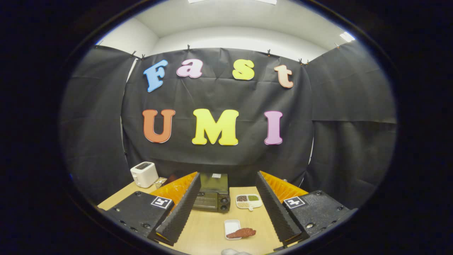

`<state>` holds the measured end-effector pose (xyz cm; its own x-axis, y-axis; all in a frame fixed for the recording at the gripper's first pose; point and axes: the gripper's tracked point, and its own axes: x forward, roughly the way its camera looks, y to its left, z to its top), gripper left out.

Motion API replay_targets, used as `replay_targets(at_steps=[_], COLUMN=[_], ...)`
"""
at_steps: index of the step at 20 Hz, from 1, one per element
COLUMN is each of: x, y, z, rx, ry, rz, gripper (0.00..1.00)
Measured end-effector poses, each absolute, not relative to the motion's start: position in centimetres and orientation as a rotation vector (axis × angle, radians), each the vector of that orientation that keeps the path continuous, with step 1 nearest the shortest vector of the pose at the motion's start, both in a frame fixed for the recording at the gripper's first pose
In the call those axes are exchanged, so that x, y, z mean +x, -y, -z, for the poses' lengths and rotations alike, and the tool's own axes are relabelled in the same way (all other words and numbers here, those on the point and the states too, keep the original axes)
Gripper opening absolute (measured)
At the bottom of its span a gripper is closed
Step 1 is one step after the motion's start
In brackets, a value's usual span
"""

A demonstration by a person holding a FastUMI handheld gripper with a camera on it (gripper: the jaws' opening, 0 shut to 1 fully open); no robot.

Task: Open the toaster oven, put the food inside, and close the toaster oven door.

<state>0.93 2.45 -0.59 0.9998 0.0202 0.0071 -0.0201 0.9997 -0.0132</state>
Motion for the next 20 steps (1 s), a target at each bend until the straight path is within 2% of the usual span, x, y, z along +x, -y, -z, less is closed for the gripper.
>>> replay_targets(at_steps=[8, 16, 20], x=[6.5, 16.1, 21.5], y=[-8.2, -16.1, -18.1], z=[2.7, 9.9, 13.9], rx=[-0.025, -0.035, 0.009], ry=[-0.002, -0.069, -0.126], rz=[-0.08, -0.158, -0.14], gripper=[0.99, 0.99, 1.0])
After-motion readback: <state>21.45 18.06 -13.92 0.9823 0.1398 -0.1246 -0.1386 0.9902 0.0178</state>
